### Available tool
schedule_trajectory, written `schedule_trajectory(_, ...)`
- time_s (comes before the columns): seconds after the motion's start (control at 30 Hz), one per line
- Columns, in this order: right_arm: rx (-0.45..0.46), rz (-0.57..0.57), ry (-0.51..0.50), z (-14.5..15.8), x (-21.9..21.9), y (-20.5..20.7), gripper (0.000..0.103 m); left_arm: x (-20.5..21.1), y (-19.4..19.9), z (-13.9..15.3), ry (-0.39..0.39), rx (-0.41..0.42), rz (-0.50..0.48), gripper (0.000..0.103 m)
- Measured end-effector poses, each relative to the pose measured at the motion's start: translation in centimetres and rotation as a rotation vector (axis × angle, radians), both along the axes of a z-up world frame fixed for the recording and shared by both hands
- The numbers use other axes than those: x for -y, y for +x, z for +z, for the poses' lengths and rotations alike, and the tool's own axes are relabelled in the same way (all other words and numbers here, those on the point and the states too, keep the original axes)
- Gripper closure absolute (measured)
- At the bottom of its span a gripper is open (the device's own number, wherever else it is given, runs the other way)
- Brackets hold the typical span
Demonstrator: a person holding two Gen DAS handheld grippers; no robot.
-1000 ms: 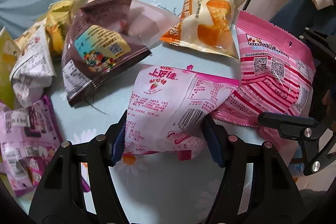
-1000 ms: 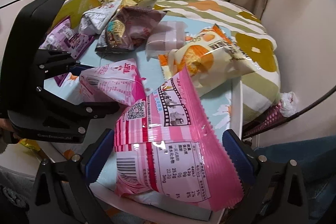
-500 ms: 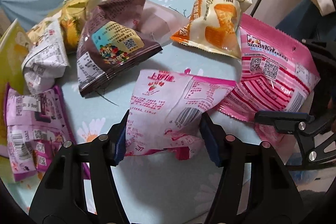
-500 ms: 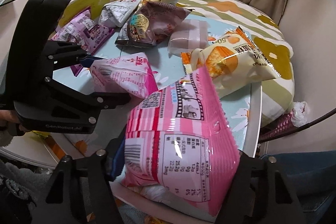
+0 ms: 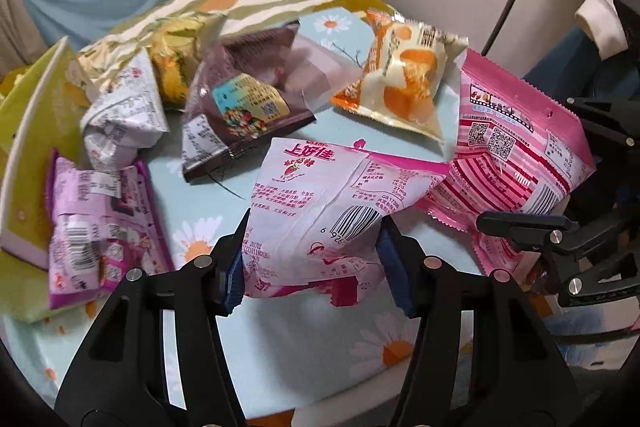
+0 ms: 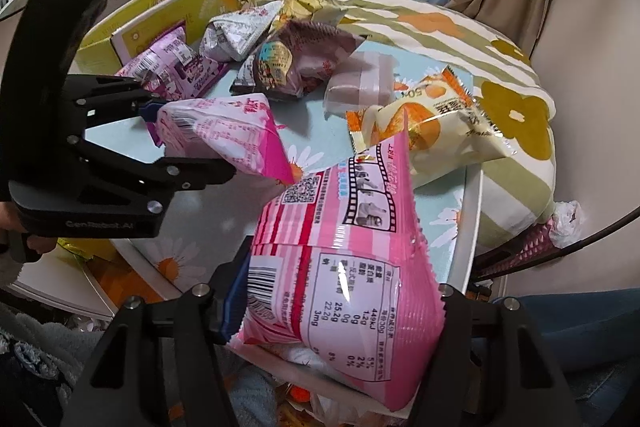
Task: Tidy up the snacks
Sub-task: 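Carry both pink bags over the yellow box and open both grippers to drop them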
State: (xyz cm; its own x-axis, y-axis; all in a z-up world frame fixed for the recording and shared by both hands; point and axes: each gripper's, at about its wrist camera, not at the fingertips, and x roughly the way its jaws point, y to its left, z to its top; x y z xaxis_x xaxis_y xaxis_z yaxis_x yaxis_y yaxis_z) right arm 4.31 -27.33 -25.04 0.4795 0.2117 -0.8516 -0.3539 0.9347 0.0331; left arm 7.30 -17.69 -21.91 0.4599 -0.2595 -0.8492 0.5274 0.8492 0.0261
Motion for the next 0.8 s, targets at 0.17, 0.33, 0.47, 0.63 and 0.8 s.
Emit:
schedule_trajectory(0.17,0.031,-0.011,0.023,1.9,0.5,-0.2,0.045,-0.6,-0.7,2.5,-0.018,0.039,0.039,0.048)
schedule_trajectory(0.33,0.075,0.0,0.031,4.1,0.4,-0.3,0.045,-1.4,-1.3,5.6,-0.025,0.104,0.075,0.048)
schedule_trajectory(0.47,0.11,0.008,0.062,6.3,0.2,-0.3,0.045,-2.6,-2.1,8.2,-0.03,0.149,0.121,0.048)
schedule_trajectory(0.63,0.161,0.04,0.078,9.2,-0.8,0.6,0.045,-5.1,-2.1,11.2,-0.049,0.195,0.2,0.048)
schedule_trajectory(0.8,0.207,0.085,0.098,11.9,-2.9,2.4,0.045,-8.9,-0.8,14.2,-0.051,0.25,0.28,0.048)
